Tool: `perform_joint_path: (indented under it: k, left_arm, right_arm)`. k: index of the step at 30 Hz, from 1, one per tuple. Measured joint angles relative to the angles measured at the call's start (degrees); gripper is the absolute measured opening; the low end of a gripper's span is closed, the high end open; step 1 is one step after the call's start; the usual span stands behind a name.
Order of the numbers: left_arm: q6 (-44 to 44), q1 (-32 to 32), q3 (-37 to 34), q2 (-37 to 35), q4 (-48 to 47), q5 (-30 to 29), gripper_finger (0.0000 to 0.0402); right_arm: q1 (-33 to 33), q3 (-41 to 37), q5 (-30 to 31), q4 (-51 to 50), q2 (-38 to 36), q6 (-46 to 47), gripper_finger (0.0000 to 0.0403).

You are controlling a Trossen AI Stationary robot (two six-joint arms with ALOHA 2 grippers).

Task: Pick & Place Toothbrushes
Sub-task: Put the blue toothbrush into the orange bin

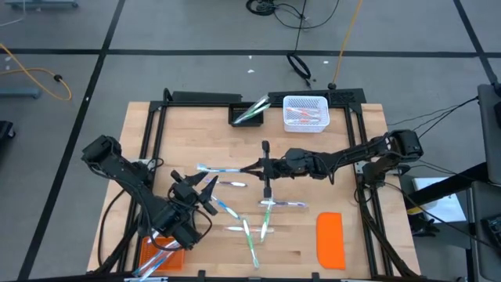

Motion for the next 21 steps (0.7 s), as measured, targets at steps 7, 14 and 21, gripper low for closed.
perform_joint_path:
  k: [7,14,21]
  left_arm:
    - [0.02,-0.57,0.0,0.0,0.03,-0.01,0.0156]
    - [0.04,-0.45,0.0,0.0,0.08,0.0,0.0156]
    - [0.04,-0.45,0.0,0.0,0.23,0.0,0.0091]
  right_arm:
    - [-0.69,0.0,-0.26,0.28,0.05,1.44,0.0004]
    - [0.69,0.0,-0.28,-0.28,0.05,1.41,0.0002]
    - [0.69,0.0,-0.26,-1.55,0.05,1.44,0.0001]
